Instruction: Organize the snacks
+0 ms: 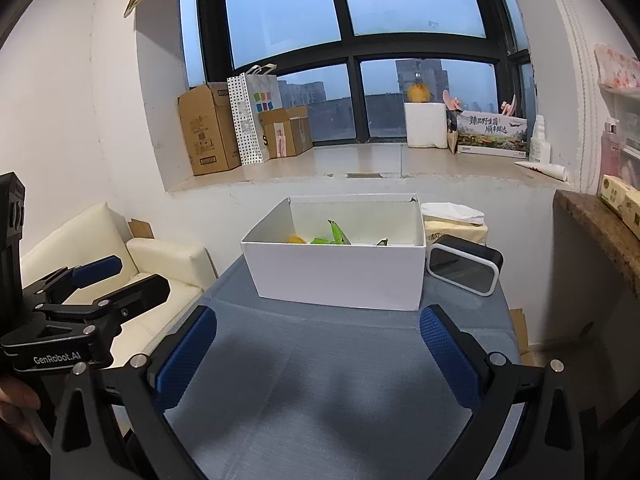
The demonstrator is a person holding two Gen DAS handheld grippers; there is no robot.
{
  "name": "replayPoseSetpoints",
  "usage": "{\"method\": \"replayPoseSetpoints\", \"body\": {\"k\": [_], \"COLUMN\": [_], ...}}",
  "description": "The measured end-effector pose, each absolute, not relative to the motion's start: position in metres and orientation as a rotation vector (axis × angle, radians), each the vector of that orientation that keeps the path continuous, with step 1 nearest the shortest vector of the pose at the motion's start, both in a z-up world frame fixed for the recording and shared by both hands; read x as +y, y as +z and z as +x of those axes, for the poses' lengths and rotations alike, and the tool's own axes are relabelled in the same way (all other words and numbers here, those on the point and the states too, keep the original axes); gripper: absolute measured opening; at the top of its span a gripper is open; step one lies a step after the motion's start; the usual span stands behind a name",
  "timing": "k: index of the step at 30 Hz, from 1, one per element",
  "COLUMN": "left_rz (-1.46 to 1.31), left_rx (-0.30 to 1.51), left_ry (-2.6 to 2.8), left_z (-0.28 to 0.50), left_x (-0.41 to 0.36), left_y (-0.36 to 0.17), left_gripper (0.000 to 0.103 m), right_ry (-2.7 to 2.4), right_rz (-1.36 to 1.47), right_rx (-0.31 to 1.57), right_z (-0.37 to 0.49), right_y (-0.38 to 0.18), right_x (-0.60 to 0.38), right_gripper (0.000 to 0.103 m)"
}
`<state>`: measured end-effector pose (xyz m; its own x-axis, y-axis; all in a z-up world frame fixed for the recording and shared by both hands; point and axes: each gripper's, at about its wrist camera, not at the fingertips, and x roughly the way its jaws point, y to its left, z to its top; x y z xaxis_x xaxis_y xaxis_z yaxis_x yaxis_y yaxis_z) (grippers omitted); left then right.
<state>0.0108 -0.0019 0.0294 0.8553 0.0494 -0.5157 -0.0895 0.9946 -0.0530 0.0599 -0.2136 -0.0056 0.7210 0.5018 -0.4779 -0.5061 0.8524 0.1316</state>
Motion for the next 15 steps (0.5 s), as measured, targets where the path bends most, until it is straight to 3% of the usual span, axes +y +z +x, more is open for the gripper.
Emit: {"method": "replayPoseSetpoints", "body": {"k": [15], "left_rz": [-0.076], "left_rx": [0.551], "left_ry": [0.068], "left_z": [0.0107], "left_x": [-0.0025], "left_y": [0.0268], "left_gripper": [0.103], "right_ry": [0.566], "right_rz": [-0.014], "right_rx": [0.553], "right_z": [0.0618], "right_y": [-0.0082], "right_x": [-0.2116], "right_gripper": [0.103]}}
